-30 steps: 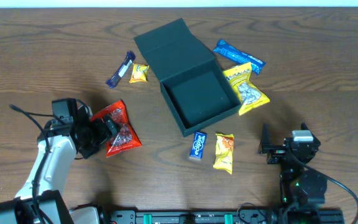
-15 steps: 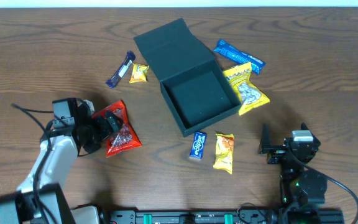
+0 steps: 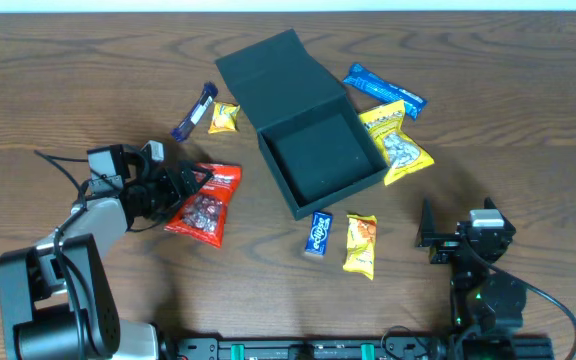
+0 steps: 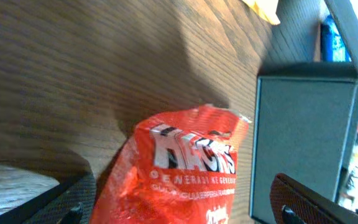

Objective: Pack container
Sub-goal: 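Close the left gripper on the top of the red bag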

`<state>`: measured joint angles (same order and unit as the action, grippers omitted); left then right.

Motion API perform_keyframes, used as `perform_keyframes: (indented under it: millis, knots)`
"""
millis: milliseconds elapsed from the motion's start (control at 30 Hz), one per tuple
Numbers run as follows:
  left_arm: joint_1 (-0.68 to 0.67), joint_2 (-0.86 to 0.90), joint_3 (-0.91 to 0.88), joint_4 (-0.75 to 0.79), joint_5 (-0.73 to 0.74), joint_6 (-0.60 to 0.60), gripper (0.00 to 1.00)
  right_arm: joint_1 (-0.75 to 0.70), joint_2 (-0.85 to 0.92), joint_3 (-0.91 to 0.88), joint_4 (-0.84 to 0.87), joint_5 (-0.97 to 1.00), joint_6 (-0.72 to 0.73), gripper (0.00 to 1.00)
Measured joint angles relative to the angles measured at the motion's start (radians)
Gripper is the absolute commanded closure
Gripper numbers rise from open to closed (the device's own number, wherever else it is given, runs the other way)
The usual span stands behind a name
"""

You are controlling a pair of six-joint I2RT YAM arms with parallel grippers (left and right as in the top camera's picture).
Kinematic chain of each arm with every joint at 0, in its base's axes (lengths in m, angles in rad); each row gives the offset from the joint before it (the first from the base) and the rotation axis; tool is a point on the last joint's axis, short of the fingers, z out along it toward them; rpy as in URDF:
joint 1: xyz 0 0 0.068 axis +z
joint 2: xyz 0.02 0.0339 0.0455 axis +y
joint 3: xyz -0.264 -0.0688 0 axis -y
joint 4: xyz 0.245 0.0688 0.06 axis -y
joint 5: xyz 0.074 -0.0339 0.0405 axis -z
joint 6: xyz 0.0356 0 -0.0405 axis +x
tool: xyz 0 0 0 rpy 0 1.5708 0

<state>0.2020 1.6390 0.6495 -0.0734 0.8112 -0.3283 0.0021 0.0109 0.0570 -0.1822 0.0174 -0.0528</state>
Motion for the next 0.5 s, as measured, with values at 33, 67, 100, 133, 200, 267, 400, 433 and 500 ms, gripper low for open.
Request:
perform_keyframes:
  millis: [33, 67, 100, 133, 200, 267, 400, 433, 500]
  knots:
    - [0.000, 0.002, 0.000, -0.007, 0.011, 0.009, 0.09, 0.000, 0.000, 0.000, 0.000, 0.000, 0.000, 0.01]
    - [0.000, 0.003, 0.000, -0.024, 0.025, 0.023, 0.05, 0.000, 0.000, 0.000, 0.000, 0.000, 0.000, 0.01]
    - [0.000, 0.003, 0.000, -0.039, 0.037, 0.043, 0.05, 0.000, 0.000, 0.000, 0.000, 0.000, 0.000, 0.01]
    - [0.000, 0.002, 0.001, -0.056, 0.048, 0.064, 0.04, 0.000, 0.000, 0.000, 0.000, 0.000, 0.000, 0.01]
    - [0.000, 0.002, 0.002, -0.091, 0.067, 0.109, 0.04, 0.000, 0.000, 0.000, 0.000, 0.000, 0.000, 0.01]
    - [0.000, 0.002, 0.002, -0.118, 0.084, 0.152, 0.06, 0.000, 0.000, 0.000, 0.000, 0.000, 0.000, 0.01]
    - [0.000, 0.001, 0.000, -0.130, 0.084, 0.191, 0.11, 0.000, 0.000, 0.000, 0.000, 0.000, 0.000, 0.01]
    - [-0.001, 0.000, 0.000, -0.131, 0.081, 0.196, 0.13, 0.000, 0.000, 0.000, 0.000, 0.000, 0.000, 0.01]
    - [-0.001, 0.000, -0.001, -0.133, 0.073, 0.202, 0.16, 0.000, 0.000, 0.000, 0.000, 0.000, 0.000, 0.01]
